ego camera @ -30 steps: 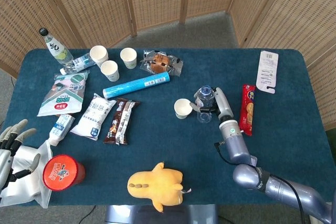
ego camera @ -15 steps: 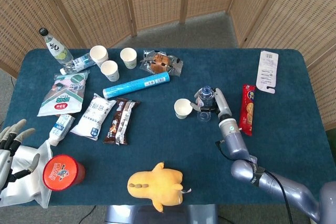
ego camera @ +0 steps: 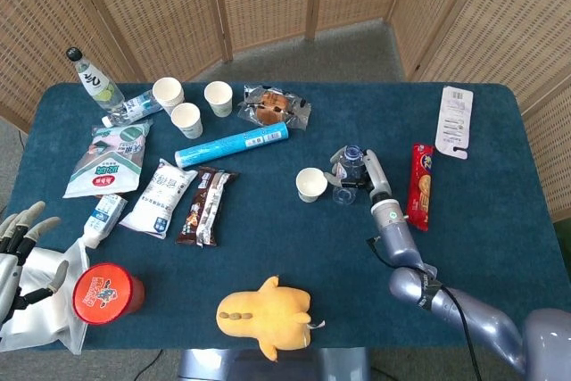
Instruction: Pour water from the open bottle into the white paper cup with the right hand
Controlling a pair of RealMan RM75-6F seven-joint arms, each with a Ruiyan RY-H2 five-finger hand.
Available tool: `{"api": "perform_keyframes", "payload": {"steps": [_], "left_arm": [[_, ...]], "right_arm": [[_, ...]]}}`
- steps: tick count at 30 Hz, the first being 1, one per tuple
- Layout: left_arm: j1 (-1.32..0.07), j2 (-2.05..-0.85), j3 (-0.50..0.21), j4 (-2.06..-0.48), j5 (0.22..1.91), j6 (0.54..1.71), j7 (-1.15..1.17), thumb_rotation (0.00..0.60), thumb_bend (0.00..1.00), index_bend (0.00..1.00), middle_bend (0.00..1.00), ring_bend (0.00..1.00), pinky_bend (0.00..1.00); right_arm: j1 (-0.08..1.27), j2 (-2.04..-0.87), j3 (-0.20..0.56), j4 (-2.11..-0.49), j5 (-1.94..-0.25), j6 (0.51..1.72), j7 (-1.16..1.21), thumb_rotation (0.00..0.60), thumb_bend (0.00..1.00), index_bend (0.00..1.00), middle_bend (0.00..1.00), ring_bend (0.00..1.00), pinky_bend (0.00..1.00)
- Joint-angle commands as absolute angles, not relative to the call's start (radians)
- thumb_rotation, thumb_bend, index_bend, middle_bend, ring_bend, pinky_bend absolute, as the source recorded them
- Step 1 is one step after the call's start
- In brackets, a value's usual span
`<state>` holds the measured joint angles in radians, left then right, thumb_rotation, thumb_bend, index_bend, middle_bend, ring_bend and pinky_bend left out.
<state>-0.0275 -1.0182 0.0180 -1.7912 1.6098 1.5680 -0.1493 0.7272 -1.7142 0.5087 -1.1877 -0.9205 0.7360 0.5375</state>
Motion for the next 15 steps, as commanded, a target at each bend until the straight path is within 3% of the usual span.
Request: {"api": "perform_keyframes", "payload": {"steps": [1,15], "left_arm": [[-0.03,-1.015,0.017,-1.796,1.61,1.564,-0.146,0.351,0.46,0.16,0.06,0.0,0.0],[-0.032,-1.007,0.01,-1.816,1.603,1.56,-0.125,0.351,0.47,0.16,0.06,0.0,0.0]], "right_arm": [[0.734,-1.744,0.502,-1.117,-0.981,0.706,0.608,0.6,0.23,0.5,0.64,0.41,0.29],[0.78,-1.784,0.511,-0.936,-1.074,0.663,0.756,0.6,0.23,0.48,0.61,0.37,0.25]]}}
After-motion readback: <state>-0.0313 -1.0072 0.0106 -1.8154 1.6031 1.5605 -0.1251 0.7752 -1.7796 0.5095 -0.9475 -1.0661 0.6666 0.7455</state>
